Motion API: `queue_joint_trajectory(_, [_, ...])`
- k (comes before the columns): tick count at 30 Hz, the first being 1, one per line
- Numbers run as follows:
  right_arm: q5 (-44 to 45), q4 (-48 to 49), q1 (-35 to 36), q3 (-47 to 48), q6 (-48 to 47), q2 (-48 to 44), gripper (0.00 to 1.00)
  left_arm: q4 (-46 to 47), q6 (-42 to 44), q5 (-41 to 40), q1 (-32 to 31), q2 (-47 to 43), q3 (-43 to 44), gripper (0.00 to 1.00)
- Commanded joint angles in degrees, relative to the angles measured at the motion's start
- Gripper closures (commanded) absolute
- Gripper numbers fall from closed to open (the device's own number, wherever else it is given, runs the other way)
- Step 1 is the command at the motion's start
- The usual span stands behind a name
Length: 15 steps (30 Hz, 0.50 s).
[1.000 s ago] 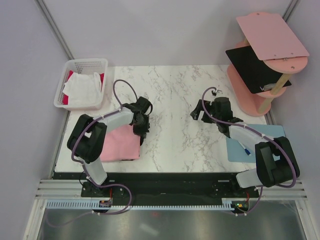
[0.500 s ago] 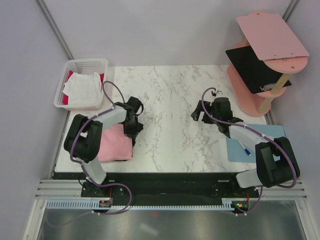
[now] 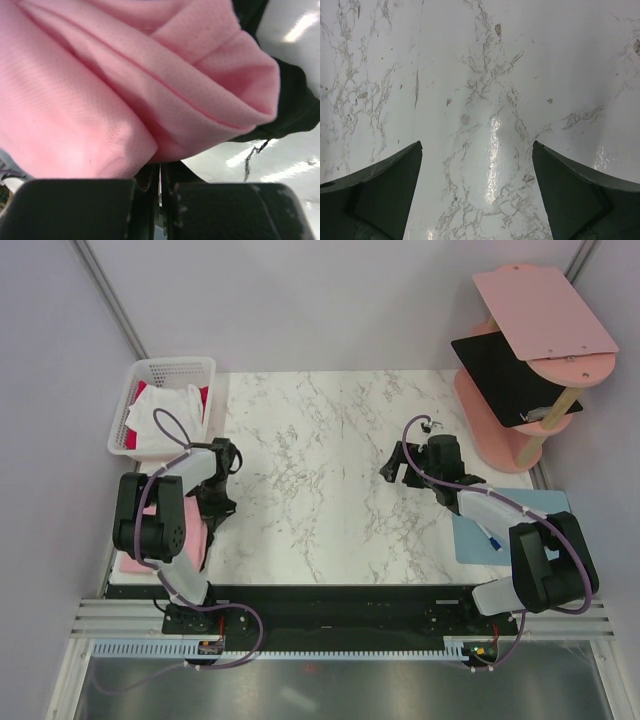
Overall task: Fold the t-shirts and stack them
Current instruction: Put the neatly folded tshirt into the corner of the board with the left arm
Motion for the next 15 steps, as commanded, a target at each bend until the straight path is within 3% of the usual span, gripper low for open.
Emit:
queue_joint_trajectory(1, [-1.59,2.04,0.03,2.03,0.56,1.04,0.02,-5.14,2.69,-8.78,4.12,-3.35,1.99,0.98])
queue_joint_trajectory(8, [-2.03,1.95,0.03,2.64,0.57,1.39,0.02,-4.7,4.27,-9.76,10.45,-3.71,2.43,0.98])
queue_joint_trajectory(15, [-2.56,1.07,-0.06,2.91,0.04,0.16,0.02,-3.3,5.06,-9.23,10.63,-0.63,3.4,0.98])
